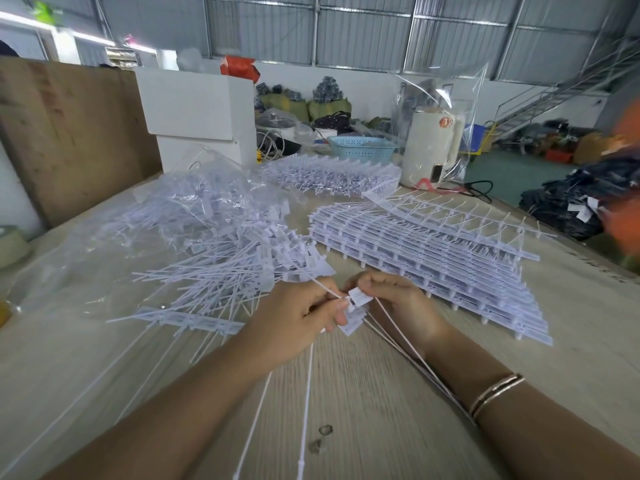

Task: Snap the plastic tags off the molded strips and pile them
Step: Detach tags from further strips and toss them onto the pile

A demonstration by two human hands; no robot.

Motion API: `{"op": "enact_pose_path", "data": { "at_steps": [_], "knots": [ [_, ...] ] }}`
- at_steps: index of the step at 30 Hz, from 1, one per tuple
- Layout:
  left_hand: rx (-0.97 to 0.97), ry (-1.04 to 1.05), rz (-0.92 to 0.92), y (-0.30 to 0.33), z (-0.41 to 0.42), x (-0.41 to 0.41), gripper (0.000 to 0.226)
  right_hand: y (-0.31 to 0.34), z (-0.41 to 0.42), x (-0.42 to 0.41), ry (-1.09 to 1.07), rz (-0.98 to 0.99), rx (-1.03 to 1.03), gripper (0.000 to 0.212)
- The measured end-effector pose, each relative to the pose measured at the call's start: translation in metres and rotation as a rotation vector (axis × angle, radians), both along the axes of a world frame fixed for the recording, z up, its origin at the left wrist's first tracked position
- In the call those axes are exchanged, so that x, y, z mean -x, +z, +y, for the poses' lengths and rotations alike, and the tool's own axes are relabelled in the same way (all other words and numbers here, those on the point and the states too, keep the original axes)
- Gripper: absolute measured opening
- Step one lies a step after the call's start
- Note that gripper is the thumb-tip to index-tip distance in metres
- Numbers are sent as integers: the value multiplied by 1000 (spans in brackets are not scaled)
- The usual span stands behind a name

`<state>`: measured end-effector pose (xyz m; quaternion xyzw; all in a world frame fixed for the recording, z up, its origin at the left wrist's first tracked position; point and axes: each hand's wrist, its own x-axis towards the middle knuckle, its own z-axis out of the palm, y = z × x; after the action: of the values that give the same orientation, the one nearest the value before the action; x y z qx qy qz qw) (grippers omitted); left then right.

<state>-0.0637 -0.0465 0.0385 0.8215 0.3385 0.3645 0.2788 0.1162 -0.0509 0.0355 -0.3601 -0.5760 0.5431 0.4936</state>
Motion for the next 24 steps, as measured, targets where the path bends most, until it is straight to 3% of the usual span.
{"op": "enact_pose_path", "data": {
  "at_steps": [6, 7, 9, 11, 15, 17, 21, 24],
  "knots": [
    [-32, -25, -43, -3, -6, 6, 20, -2, 13, -23, -235, 322, 189, 15],
    [-43, -9, -58, -4, -5, 7, 17, -3, 13, -26, -246, 243, 173, 14],
    [-58, 44, -61, -7, -2, 8, 7, -6, 11, -26, -247, -143, 68, 17],
    [-97, 95, 11, -10, 1, 8, 15, -10, 9, -18, -258, -497, -65, 15],
    [-70, 157, 185, -14, 3, 11, 29, -12, 9, -11, -296, -730, -229, 14],
    [-82, 195, 332, -10, 4, 15, 24, -12, 8, -10, -291, -729, -234, 21],
    [-135, 245, 494, -2, 5, 18, 40, -9, 5, -9, -289, -441, -104, 21],
    [-191, 242, 537, 9, 6, 13, 39, -6, 3, -7, -339, -455, -174, 19]
  ]
}}
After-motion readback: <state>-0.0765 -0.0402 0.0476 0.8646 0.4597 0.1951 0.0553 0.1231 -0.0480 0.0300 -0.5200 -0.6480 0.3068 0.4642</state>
